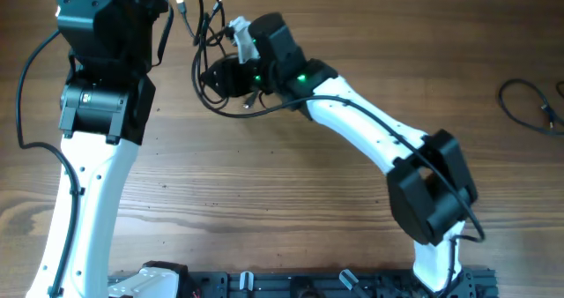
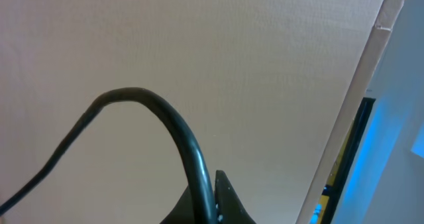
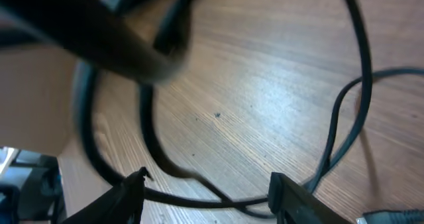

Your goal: Untangle cables

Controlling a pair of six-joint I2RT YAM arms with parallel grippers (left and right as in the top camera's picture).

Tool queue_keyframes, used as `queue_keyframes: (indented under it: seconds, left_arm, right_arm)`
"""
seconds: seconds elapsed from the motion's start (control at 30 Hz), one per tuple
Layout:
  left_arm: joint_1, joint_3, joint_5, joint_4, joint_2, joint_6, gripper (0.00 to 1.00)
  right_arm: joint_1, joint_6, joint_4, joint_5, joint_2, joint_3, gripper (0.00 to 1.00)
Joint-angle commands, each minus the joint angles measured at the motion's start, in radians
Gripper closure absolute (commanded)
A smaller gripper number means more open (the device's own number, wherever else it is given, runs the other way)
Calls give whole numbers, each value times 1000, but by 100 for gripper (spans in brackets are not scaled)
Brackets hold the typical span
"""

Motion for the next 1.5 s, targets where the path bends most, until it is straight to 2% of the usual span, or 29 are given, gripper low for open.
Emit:
queue_keyframes:
  seconds: [0.0, 0.2, 0.27, 0.3, 0.37, 0.4, 0.43, 0.47, 0.53, 0.67, 0.7, 0.77, 0.83, 0.9, 0.93, 0.97, 1.03, 1.1, 1.2, 1.27, 1.37, 1.4, 1.43, 1.47]
  left_arm:
    - [8, 2, -21, 7, -10, -8, 96]
    - [7, 2, -19, -15, -10, -8, 96]
    - [7, 2, -8, -15, -10, -8, 96]
    - [6, 2, -5, -16, -10, -8, 96]
    - [7, 2, -6, -47, -10, 0, 96]
    - [14, 2, -6, -84, -10, 3, 96]
    - [21, 2, -17, -124, -10, 3, 96]
    - [29, 2, -35, -162, -10, 3, 96]
    - [57, 2, -106, -251, -10, 22, 96]
    - [110, 1, -155, -275, -10, 252, 96]
    - [118, 1, -151, -282, -9, 344, 96]
    - [116, 1, -72, -280, -9, 446, 96]
    - [116, 2, 15, -236, -9, 444, 96]
    - [116, 2, 97, -166, -9, 432, 96]
    - [116, 2, 151, -121, -10, 369, 96]
    - [116, 2, 192, -96, -10, 301, 96]
    - [116, 2, 229, -82, -10, 192, 96]
    - [116, 2, 280, -78, -10, 82, 96]
    - [116, 2, 324, -52, -10, 50, 96]
    - [116, 2, 364, -49, -10, 8, 96]
    - [116, 2, 430, -48, -10, -2, 96]
    - [116, 2, 450, -48, -10, -2, 96]
    - [116, 2, 452, -48, -10, -2, 96]
    - [119, 2, 449, -53, -10, -1, 96]
  right_arm:
    - [28, -7, 53, 3, 22, 9, 46]
    - [72, 153, 227, 216, 67, 9, 46]
    - [83, 205, 292, 270, 102, 9, 48]
    - [85, 213, 337, 270, 124, 9, 53]
    - [84, 227, 314, 271, 131, 9, 63]
    - [76, 220, 269, 267, 130, 9, 75]
    - [65, 220, 229, 262, 129, 9, 80]
    - [45, 221, 165, 253, 128, 9, 92]
    - [-25, 221, 21, 196, 119, 9, 96]
    - [-187, 145, -109, 21, 98, 10, 96]
    - [-227, 101, -120, -43, 90, 9, 96]
    - [-262, 18, -106, -182, 73, 10, 96]
    - [-260, -81, -33, -370, 51, 10, 94]
    - [-244, -135, 66, -510, 37, 10, 78]
    - [-228, -134, 142, -542, 26, 10, 69]
    - [-213, -130, 197, -543, 20, 10, 61]
    - [-190, -108, 290, -534, 21, 10, 51]
    - [-163, -108, 343, -467, 21, 10, 44]
    - [-124, -103, 424, -437, 21, 10, 44]
    - [-102, -57, 420, -238, 21, 10, 44]
    - [-89, -60, 421, -17, 21, 10, 44]
    - [-89, -60, 420, 22, 21, 10, 46]
    - [-89, -59, 412, 11, 21, 10, 72]
    - [-89, -58, 386, -12, 21, 10, 90]
